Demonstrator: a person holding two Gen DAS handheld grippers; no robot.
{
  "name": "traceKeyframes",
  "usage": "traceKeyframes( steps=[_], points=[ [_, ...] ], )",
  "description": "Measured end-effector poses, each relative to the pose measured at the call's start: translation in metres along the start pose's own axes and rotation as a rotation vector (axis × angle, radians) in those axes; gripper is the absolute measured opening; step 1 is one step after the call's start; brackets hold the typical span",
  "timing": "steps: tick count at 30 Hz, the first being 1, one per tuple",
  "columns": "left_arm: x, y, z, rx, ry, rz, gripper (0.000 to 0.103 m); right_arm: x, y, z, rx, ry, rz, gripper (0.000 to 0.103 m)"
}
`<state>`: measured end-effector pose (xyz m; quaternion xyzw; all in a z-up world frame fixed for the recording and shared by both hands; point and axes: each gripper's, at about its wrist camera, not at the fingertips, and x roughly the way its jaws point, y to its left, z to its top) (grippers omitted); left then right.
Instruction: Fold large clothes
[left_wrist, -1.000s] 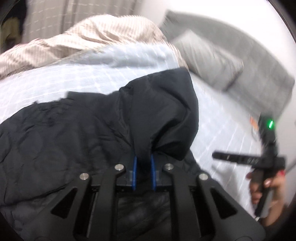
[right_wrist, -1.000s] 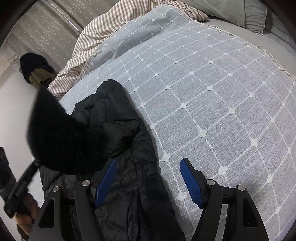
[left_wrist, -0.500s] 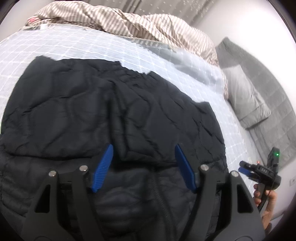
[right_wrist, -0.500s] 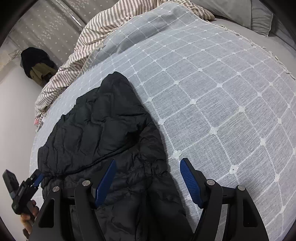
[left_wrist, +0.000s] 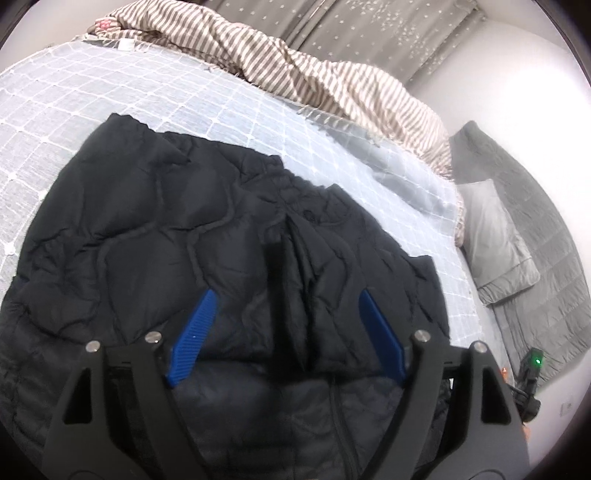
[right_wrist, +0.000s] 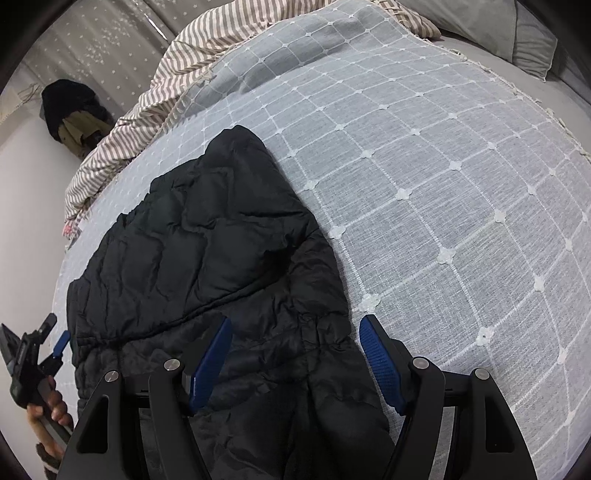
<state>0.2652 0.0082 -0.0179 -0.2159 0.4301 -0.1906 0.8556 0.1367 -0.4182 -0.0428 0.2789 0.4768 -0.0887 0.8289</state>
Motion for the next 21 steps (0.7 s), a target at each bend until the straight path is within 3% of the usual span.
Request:
traceKeyframes(
  steps=[4, 5, 7, 8, 12, 14, 16, 17, 19, 21],
  points=[
    [0.027, -0.008, 0.000, -0.005, 0.054, -0.036, 0.080, 0.006, 0.005, 0.000, -0.017, 0.010, -0.010, 0.073],
    [0.033, -0.013, 0.001, 0.012, 0.061, -0.037, 0.073, 0.007, 0.006, 0.000, -0.017, 0.012, -0.012, 0.073],
    [0.040, -0.022, 0.001, 0.051, 0.065, -0.021, 0.037, 0.009, 0.007, 0.000, -0.016, 0.016, -0.013, 0.073],
    [0.041, -0.029, 0.002, 0.085, 0.063, 0.008, 0.008, 0.010, 0.008, 0.000, -0.016, 0.017, -0.013, 0.073],
    [0.015, -0.041, 0.009, 0.100, -0.103, 0.032, 0.008, 0.012, 0.011, -0.002, -0.034, 0.017, -0.023, 0.073],
    [0.010, -0.035, 0.011, 0.073, -0.132, 0.145, 0.010, 0.011, 0.009, -0.002, -0.038, 0.006, -0.032, 0.073],
    [0.020, -0.028, 0.010, 0.070, -0.096, 0.296, 0.016, 0.009, 0.005, 0.000, -0.024, -0.007, -0.041, 0.073],
    [0.033, -0.025, 0.009, 0.097, -0.023, 0.353, 0.021, 0.009, 0.003, 0.001, -0.018, -0.010, -0.042, 0.073],
    [0.047, -0.020, 0.005, 0.123, 0.057, 0.357, 0.032, 0.010, 0.000, 0.002, 0.003, -0.016, -0.037, 0.073],
    [0.044, -0.018, 0.002, 0.145, 0.056, 0.362, 0.042, 0.010, 0.000, 0.002, 0.014, -0.014, -0.031, 0.073]
  ],
)
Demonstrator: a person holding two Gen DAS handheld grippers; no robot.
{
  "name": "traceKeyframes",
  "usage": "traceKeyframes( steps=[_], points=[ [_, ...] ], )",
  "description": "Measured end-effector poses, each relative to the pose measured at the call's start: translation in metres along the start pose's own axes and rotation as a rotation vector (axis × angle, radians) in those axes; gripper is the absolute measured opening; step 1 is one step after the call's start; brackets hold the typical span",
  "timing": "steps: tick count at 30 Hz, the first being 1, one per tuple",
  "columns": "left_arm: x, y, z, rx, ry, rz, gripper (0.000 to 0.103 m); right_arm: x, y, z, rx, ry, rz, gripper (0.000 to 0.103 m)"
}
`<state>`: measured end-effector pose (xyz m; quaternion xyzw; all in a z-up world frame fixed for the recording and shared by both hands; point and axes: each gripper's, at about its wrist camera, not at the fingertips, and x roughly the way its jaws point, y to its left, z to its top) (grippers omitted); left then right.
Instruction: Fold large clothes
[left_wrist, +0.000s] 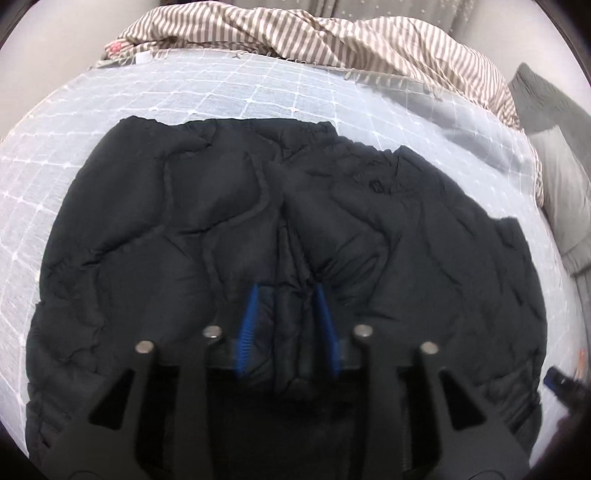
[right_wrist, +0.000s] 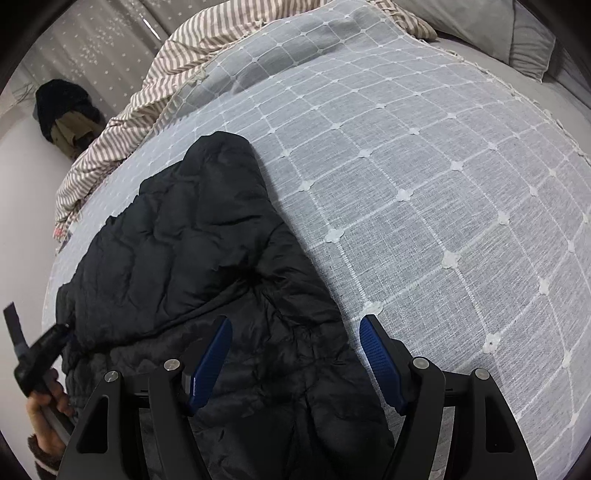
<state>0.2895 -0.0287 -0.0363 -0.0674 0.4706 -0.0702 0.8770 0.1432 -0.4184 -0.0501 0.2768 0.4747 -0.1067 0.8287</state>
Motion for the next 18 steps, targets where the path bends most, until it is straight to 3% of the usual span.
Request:
traceKeyframes(
  steps=[1, 3, 5, 12, 18],
  points=[
    [-0.005, 0.002, 0.000, -0.001, -0.010, 0.006, 0.047, -0.001, 0.001, 0.000, -0.001, 0.001, 0.004, 0.073],
    [-0.020, 0.007, -0.002, -0.006, -0.030, -0.013, 0.073, -0.005, 0.002, 0.000, -0.011, -0.011, 0.007, 0.073],
    [-0.039, 0.013, -0.005, 0.025, -0.037, -0.028, 0.078, -0.011, 0.003, 0.001, -0.025, -0.031, 0.005, 0.073],
    [-0.104, 0.036, -0.025, 0.153, -0.020, 0.044, 0.091, -0.042, 0.011, -0.007, -0.108, -0.064, 0.065, 0.075],
    [-0.146, 0.085, -0.050, 0.109, 0.082, -0.051, 0.102, -0.074, -0.001, -0.039, -0.124, -0.016, 0.224, 0.082]
  ],
)
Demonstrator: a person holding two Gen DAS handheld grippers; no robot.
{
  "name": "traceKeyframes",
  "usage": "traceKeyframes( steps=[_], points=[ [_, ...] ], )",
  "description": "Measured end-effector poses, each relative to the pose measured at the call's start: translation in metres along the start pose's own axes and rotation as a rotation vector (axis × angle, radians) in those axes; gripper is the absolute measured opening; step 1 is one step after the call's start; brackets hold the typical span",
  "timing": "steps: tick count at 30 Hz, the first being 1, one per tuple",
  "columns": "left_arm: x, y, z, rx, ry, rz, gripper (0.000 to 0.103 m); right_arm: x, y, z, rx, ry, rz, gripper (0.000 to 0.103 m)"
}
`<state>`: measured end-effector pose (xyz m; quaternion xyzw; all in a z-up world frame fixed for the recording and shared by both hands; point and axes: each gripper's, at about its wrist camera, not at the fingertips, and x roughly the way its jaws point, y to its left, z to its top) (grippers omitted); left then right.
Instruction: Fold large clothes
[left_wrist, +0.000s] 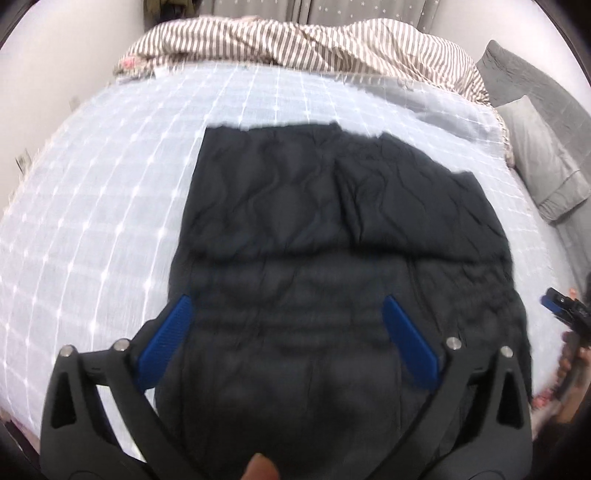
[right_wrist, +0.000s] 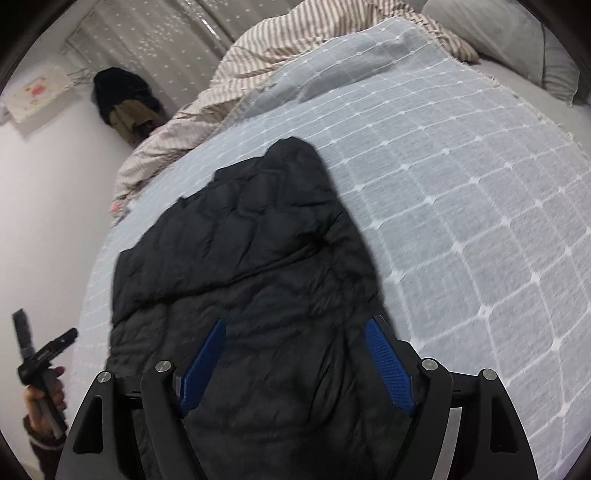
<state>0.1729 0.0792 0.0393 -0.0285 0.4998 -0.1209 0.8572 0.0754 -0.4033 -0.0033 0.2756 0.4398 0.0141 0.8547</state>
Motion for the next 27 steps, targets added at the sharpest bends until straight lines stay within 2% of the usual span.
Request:
traceKeyframes(
  steps=[4, 11, 15, 20, 27],
  points=[
    [-0.016, 0.022, -0.037, -0.006, 0.050, -0.037, 0.102, -0.016, -0.014, -0.026, 0.024, 0.023, 0.048, 0.083],
    [-0.019, 0.060, -0.104, -0.074, 0.142, -0.086, 0.102, -0.028, -0.059, -0.074, 0.070, 0.084, -0.014, 0.084],
    [-0.008, 0.079, -0.134, -0.136, 0.210, -0.120, 0.102, -0.032, -0.089, -0.098, 0.140, 0.110, 0.013, 0.084],
    [0.008, 0.086, -0.163, -0.192, 0.296, -0.211, 0.102, -0.030, -0.112, -0.125, 0.182, 0.156, 0.037, 0.084],
    [0.021, 0.081, -0.179, -0.203, 0.322, -0.272, 0.102, -0.034, -0.118, -0.141, 0.219, 0.140, 0.148, 0.084]
  ],
)
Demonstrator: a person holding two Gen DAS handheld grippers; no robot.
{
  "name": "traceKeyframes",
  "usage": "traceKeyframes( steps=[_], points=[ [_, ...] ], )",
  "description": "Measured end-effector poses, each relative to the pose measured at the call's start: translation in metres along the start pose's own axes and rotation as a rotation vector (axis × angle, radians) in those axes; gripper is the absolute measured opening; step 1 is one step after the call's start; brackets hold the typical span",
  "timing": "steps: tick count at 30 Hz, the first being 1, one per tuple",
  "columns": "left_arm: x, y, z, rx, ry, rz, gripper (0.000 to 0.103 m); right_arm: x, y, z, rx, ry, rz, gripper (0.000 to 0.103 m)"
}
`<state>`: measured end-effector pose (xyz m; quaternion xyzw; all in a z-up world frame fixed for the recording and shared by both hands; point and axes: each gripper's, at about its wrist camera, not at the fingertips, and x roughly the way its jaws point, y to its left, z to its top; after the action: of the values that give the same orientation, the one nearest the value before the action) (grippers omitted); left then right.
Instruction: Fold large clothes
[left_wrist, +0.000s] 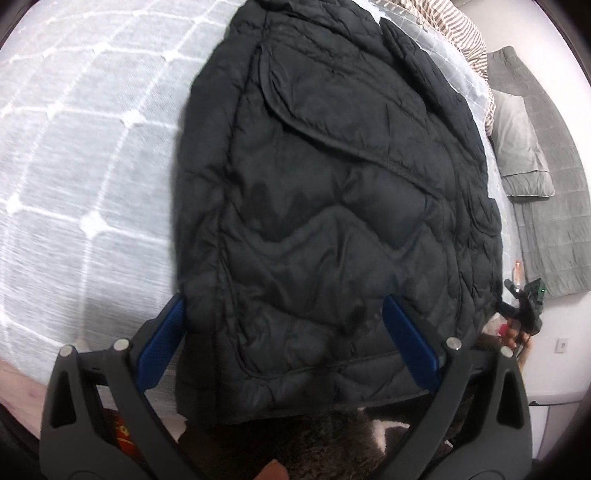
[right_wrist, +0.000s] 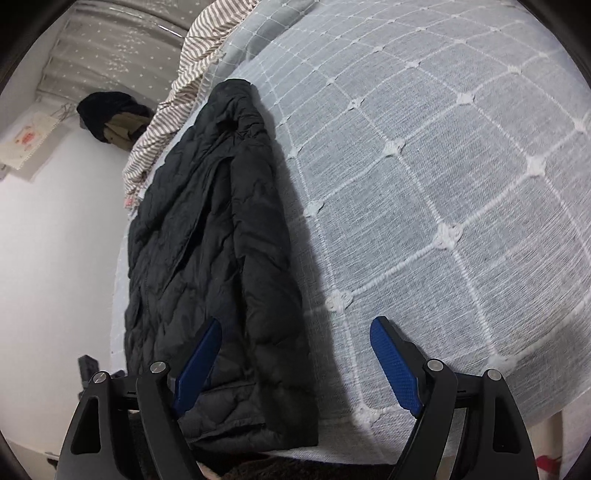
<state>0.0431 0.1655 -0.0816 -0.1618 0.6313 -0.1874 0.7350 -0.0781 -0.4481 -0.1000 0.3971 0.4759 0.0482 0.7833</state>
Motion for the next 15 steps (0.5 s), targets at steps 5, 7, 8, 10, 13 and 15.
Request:
traceKeyframes(
  steps=[5, 7, 8, 10, 13, 15],
  points=[
    [0.004, 0.001, -0.003, 0.003, -0.016, -0.033, 0.102, 0.004, 0.004, -0.008, -0.018, 0.012, 0.040, 0.085],
    [0.004, 0.000, -0.005, 0.001, -0.032, -0.056, 0.102, 0.004, 0.008, -0.010, -0.034, 0.005, 0.028, 0.085],
    [0.004, 0.000, -0.007, 0.005, -0.042, -0.060, 0.102, 0.005, 0.010, -0.011, -0.038, 0.003, 0.023, 0.085],
    [0.004, -0.001, -0.008, 0.021, -0.053, -0.067, 0.102, 0.008, 0.013, -0.013, -0.040, 0.022, 0.054, 0.085],
    [0.008, -0.002, -0.012, 0.013, -0.038, -0.150, 0.102, 0.019, 0.020, -0.020, -0.025, 0.084, 0.151, 0.083],
    [0.009, -0.005, -0.013, 0.025, -0.030, -0.167, 0.102, 0.026, 0.030, -0.022, -0.063, 0.111, 0.145, 0.078]
  ],
)
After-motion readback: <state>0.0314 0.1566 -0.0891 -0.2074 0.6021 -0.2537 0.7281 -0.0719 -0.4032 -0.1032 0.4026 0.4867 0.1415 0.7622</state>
